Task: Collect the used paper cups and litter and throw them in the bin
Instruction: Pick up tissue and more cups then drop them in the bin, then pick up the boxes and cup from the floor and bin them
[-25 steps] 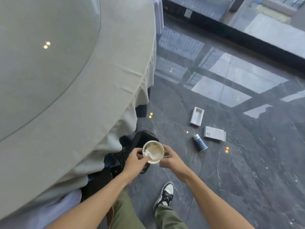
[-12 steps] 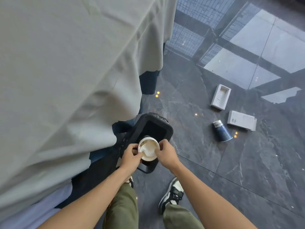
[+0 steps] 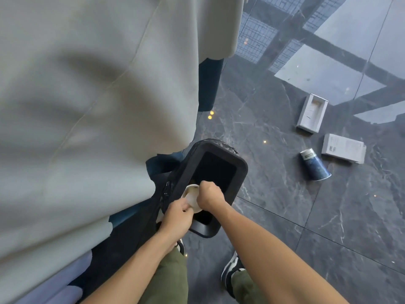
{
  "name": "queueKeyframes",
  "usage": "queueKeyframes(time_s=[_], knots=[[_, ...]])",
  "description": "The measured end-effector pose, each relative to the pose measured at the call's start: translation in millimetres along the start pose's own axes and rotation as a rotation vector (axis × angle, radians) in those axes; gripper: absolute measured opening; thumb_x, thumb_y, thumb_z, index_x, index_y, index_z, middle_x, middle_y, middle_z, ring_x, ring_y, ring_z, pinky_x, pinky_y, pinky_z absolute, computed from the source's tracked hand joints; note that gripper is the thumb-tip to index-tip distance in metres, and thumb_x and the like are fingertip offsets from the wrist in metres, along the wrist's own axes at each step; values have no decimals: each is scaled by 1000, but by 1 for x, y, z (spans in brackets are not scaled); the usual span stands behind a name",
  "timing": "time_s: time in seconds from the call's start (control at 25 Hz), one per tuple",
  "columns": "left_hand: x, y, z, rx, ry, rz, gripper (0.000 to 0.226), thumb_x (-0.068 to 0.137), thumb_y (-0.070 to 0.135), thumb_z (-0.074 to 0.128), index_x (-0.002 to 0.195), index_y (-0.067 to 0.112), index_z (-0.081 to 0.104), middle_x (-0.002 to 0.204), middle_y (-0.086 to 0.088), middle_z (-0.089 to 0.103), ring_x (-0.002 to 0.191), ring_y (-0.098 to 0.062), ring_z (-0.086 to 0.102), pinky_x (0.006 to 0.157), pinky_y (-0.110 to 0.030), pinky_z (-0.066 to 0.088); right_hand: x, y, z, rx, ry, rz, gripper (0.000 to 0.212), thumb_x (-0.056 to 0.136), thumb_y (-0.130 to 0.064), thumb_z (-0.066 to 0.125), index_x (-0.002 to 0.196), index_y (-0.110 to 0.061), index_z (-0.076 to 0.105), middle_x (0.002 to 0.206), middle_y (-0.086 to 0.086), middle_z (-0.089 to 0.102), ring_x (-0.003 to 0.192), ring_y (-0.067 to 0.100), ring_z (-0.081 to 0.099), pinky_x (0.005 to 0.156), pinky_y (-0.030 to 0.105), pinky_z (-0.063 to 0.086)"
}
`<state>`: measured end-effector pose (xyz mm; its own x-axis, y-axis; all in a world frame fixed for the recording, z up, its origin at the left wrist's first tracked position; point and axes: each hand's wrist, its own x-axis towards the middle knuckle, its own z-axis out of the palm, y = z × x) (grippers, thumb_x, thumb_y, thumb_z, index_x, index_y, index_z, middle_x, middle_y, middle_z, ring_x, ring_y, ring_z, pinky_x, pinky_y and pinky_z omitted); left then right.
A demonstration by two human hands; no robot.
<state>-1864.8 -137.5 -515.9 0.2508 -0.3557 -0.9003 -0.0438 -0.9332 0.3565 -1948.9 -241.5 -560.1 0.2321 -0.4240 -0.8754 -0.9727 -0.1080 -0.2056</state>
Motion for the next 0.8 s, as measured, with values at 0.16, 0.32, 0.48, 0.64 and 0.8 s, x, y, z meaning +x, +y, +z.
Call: queueKeyframes(time_s=[0.16,0.32,0.48,0.64,0.8], knots=[[11,-13,-2,82,7,39,35,96,2,47,94,31,66,96,9,64,91,-13,60,84,-26,42,28,-6,11,-106,-33,-23,33,93,-9,65,125,-4,64,126,15,68,116,33,68,93,38,56],[19,-7,1,23,0,-4,45,102,5,53,145,17,61,142,-4,65,133,-18,61,107,-28,43,40,-5,11,-149,-129,-38,36,98,-15,60,132,-2,60,132,13,65,121,31,65,97,36,54],[-3,3,-1,-18,11,-53,50,100,9,58,150,15,57,136,-7,71,122,-26,68,101,-33,52,10,1,-7,-123,-128,-105,36,100,-16,58,133,-2,59,133,17,65,122,33,64,99,36,52],[-68,35,-9,5,63,-46,51,99,17,62,149,14,56,130,-5,73,105,-32,71,84,-36,55,-68,11,-57,6,-74,-217,35,95,-13,55,127,-7,66,124,15,71,112,34,68,94,40,57],[-171,107,-9,166,103,80,53,101,25,65,152,18,52,146,-9,62,134,-28,60,103,-34,48,-188,55,-124,125,23,-280,40,96,-22,53,134,-15,63,133,9,66,121,28,62,100,39,52]])
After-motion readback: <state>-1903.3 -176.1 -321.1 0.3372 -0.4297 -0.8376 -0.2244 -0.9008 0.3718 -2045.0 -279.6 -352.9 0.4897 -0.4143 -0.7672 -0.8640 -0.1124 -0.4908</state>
